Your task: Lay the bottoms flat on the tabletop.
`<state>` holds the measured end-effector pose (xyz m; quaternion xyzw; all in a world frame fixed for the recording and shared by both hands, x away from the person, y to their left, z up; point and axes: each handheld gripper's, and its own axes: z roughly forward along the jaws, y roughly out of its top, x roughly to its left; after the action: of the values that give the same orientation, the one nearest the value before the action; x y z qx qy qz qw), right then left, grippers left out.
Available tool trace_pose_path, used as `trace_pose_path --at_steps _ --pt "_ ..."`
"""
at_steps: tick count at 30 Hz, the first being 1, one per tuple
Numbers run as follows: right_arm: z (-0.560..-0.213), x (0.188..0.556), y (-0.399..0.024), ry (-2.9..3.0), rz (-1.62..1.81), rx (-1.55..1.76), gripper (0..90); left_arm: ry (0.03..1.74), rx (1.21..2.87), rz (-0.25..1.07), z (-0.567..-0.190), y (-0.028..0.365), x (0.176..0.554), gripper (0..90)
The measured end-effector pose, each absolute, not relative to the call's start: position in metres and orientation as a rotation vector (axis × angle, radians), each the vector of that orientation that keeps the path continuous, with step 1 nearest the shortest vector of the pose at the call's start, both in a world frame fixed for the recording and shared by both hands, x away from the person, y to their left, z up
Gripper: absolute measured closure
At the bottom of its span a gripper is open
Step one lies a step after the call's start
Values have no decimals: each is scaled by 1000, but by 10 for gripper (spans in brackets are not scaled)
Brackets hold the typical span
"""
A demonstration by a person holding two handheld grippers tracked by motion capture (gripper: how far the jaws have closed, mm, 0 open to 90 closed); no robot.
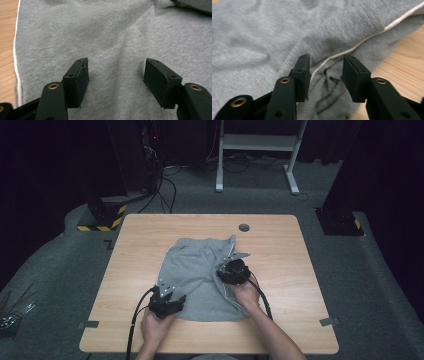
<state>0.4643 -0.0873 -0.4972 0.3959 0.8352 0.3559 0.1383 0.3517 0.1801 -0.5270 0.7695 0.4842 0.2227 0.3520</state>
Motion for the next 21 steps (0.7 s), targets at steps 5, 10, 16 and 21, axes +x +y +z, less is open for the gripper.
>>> trace_pose_path --at_steps 5,10,16,21 --pt "-501 470 -87 2401 1030 1200 558 1254 1990 575 -527 180 352 364" --pt "-505 471 -74 2461 1001 1165 679 1252 1992 576 -527 180 352 364" --pt "-502 468 -70 2494 979 1091 851 1251 1993 577 -527 180 352 364" --pt "-494 466 -80 2469 1011 1063 877 1253 1991 576 -527 180 352 364"
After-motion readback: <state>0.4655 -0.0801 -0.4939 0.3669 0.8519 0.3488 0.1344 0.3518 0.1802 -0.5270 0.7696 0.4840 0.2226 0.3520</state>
